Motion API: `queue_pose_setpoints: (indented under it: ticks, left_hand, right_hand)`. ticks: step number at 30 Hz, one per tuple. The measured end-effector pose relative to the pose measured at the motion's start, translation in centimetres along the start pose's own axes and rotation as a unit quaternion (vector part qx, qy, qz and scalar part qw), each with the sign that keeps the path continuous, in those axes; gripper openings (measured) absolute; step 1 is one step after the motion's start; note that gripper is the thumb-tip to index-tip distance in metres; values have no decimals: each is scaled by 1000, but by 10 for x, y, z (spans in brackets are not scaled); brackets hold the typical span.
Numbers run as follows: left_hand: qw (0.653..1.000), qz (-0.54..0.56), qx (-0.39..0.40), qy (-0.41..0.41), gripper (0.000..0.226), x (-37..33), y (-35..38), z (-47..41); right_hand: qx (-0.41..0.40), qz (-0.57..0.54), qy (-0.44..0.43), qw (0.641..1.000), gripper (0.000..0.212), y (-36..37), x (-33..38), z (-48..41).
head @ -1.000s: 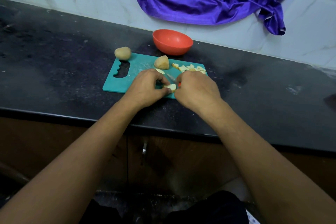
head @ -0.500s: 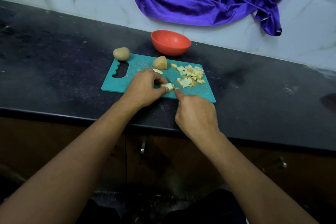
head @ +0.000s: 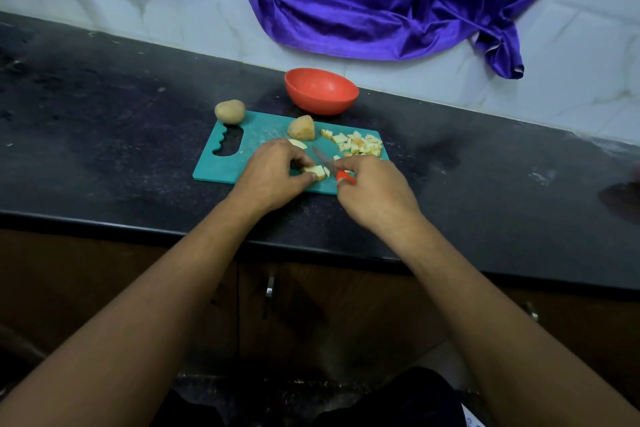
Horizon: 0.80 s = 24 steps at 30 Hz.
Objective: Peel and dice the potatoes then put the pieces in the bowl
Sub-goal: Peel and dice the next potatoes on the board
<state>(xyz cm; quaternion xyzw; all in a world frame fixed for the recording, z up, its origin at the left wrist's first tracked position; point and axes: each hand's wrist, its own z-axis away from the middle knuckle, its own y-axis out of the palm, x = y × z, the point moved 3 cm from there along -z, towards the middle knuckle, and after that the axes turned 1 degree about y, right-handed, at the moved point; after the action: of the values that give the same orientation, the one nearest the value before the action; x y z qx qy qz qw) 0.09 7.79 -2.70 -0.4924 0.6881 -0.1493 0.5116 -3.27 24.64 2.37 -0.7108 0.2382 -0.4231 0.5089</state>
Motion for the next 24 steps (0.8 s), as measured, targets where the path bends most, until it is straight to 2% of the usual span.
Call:
queue_pose_setpoints:
  ticks: [6, 12, 17, 19, 22, 24]
  left_hand:
    - [1000, 3, -5, 6, 19, 2, 1, 0]
    - [1000, 7, -12, 8, 18, 4, 3, -1]
    - [1000, -10, -16, -13, 25, 7, 3, -2]
    - [1000, -9, -11, -13, 26, 7, 4, -2]
    - [1000, -4, 0, -20, 29, 9, 3, -1]
    - [1000, 1, 4, -26, 28, 9, 2, -1]
  right_hand:
    - [24, 76, -5, 997, 44, 7, 12, -1]
    - [-4, 140, -46, 989, 51, 26, 13, 14]
    - [-36, 149, -65, 986, 55, 39, 2, 27]
    - [-31, 102, -49, 993, 51, 36, -4, 25]
    - [-14, -30, -5, 999, 46, 29, -14, 18]
    - [-14, -50, -1, 999, 45, 24, -13, 15]
